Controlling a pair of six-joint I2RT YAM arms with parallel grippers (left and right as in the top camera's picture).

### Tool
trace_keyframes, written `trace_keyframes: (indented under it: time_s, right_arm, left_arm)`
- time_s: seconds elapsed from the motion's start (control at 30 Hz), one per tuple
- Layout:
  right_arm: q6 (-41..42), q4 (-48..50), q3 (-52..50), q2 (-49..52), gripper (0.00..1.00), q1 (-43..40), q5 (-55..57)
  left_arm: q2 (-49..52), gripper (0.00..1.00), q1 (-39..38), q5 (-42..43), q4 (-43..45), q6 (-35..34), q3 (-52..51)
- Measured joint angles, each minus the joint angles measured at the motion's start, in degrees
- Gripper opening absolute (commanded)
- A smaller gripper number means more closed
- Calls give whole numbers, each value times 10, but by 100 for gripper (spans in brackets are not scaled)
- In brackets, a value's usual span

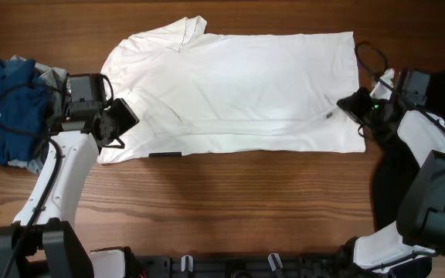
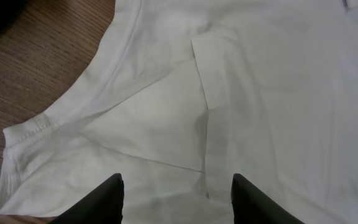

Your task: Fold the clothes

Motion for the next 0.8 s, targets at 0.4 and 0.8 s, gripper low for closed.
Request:
trace_keyframes:
  time_s: [0.4, 0.8]
  right_arm:
    - [32, -42, 2, 0, 38, 0, 57]
    - [-15, -94, 2, 0, 37, 0, 69]
  left_arm:
    - [72, 64, 0, 13, 2, 23, 0]
    - [176, 17, -63, 136, 82, 86, 5]
